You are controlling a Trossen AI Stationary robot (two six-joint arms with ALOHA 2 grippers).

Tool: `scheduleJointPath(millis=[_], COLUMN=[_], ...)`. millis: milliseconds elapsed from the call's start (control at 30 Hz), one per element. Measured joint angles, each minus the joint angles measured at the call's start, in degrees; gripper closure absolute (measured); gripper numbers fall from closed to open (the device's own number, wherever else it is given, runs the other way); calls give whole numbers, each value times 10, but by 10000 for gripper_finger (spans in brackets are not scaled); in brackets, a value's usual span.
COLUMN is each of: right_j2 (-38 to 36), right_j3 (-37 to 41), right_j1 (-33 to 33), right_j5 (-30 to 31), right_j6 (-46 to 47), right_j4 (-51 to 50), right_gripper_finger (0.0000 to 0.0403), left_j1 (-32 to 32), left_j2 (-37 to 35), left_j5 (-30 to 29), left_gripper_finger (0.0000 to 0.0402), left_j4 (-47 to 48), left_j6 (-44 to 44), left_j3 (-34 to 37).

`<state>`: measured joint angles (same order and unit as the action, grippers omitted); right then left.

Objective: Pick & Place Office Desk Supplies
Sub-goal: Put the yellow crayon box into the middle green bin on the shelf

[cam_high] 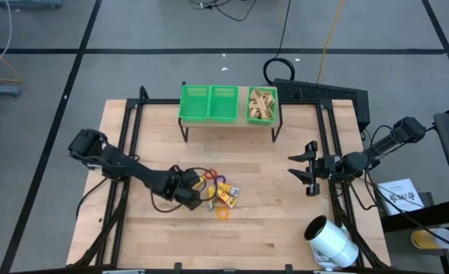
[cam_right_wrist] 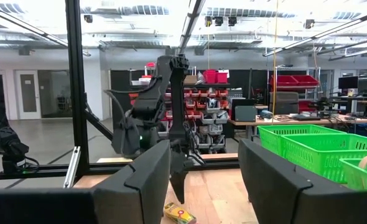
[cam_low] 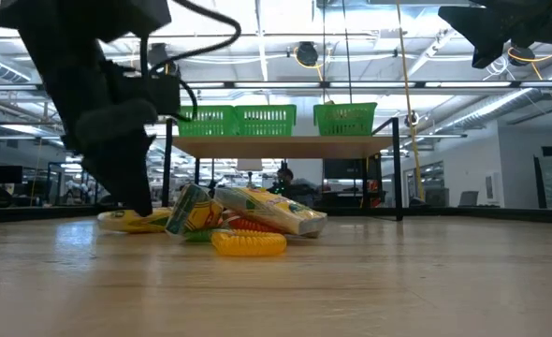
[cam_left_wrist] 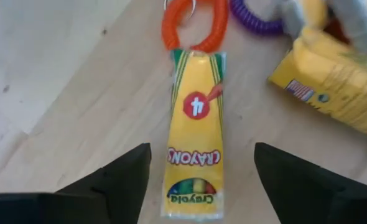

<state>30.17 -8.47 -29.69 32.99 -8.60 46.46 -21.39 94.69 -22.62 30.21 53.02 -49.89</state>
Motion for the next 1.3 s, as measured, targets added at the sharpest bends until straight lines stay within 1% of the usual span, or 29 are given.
scheduleJointPath(millis=[167, 333, 433, 733, 833, 900, 1067, 1233, 1300], right_j2=[0, 0, 0, 0, 0, 1, 1, 1, 1], right_j3=[0, 0, 0, 0, 0, 0, 0, 0, 0], right_j1=[0, 0, 0, 0, 0, 0, 0, 0, 0], right_j5=[0, 0, 0, 0, 0, 0, 0, 0, 0], right_j6=[0, 2, 4, 4, 4, 4, 4, 4, 3], right_j4=[0, 0, 0, 0, 0, 0, 0, 0, 0], right_gripper_finger=[220, 220, 220, 220, 220, 220, 220, 220, 220], left_j1=[6, 18, 22, 22, 24, 27, 34, 48, 57], left_j2=[40, 66, 64, 45, 43, 43, 19, -42, -71], left_j5=[3, 17, 30, 20, 10, 9, 16, 16, 15], left_gripper_finger=[100, 120, 149, 269, 296, 307, 314, 294, 287], left_j4=[-4, -10, -10, -24, -23, -23, -22, -36, -60], left_j6=[-3, -13, -22, -46, -45, -44, -43, -45, -53], left_j3=[-2, -4, -3, -1, 0, 0, 1, 1, 1])
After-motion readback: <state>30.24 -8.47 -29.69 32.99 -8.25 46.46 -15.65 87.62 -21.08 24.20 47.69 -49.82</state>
